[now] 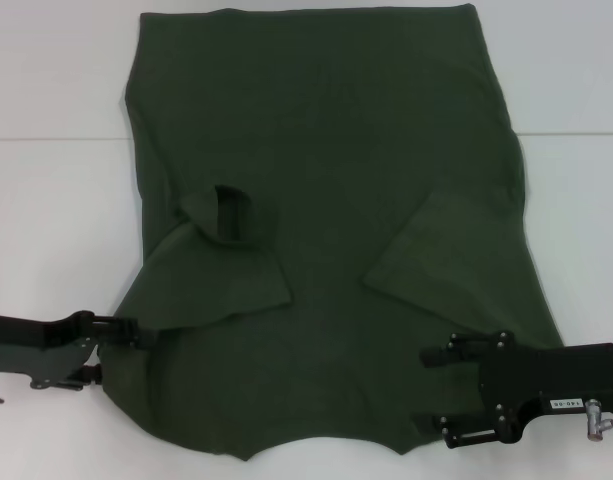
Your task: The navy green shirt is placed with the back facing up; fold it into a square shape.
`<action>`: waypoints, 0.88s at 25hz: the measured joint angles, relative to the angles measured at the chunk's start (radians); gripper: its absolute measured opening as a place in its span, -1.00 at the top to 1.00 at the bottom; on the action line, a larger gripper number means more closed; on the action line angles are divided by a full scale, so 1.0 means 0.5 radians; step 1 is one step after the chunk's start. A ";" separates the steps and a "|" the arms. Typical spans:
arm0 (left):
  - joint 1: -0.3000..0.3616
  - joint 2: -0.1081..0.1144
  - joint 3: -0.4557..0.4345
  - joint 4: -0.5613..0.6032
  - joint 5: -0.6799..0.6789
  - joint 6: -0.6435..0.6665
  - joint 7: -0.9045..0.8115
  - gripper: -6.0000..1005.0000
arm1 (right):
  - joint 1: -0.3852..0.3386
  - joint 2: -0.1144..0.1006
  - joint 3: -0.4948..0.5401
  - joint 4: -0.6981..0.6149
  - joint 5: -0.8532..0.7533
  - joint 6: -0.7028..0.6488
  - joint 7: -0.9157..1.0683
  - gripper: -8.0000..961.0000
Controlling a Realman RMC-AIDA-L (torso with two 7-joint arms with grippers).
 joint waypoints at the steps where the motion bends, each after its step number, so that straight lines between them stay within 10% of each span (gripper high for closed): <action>1: -0.001 -0.001 0.001 0.000 0.000 -0.002 0.001 -0.61 | 0.000 0.000 0.000 0.000 0.000 0.000 0.001 -0.78; 7: -0.002 -0.018 0.019 0.015 -0.004 -0.013 0.072 -0.61 | 0.001 -0.002 0.005 -0.003 0.021 0.000 0.002 -0.78; 22: 0.008 -0.023 0.049 0.022 -0.004 -0.093 0.151 0.49 | -0.011 -0.003 0.006 0.000 0.073 -0.003 0.008 -0.78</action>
